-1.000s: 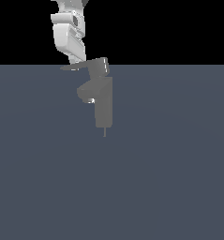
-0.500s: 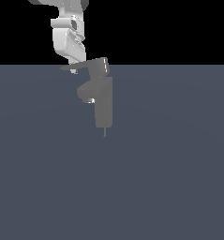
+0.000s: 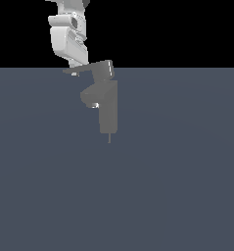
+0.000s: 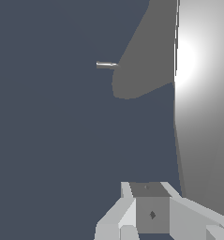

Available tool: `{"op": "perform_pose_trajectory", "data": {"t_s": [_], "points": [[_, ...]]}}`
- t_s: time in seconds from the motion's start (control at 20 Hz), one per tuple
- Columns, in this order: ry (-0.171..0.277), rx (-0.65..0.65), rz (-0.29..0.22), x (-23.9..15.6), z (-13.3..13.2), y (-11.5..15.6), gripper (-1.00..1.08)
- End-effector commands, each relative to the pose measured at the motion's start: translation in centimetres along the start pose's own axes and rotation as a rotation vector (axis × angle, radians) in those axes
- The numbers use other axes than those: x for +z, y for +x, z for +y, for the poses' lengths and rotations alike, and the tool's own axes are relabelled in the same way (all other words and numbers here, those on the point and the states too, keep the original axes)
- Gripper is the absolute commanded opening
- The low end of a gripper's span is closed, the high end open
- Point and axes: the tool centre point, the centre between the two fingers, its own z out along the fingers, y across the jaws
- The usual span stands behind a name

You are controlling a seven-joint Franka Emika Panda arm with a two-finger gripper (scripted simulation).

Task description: Turn on the faucet by rotating a designated handle.

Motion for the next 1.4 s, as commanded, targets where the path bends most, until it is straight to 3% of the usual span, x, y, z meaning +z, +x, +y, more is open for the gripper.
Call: {"op": "perform_pose_trajectory", "data": {"t_s": [0.0,1.35], "points": [[-0.001,0.000,0.000,0.0,0.7,0.0,-1.00],[-0.001,0.001,0.000,0.0,8.2,-0.2,-1.00]]}}
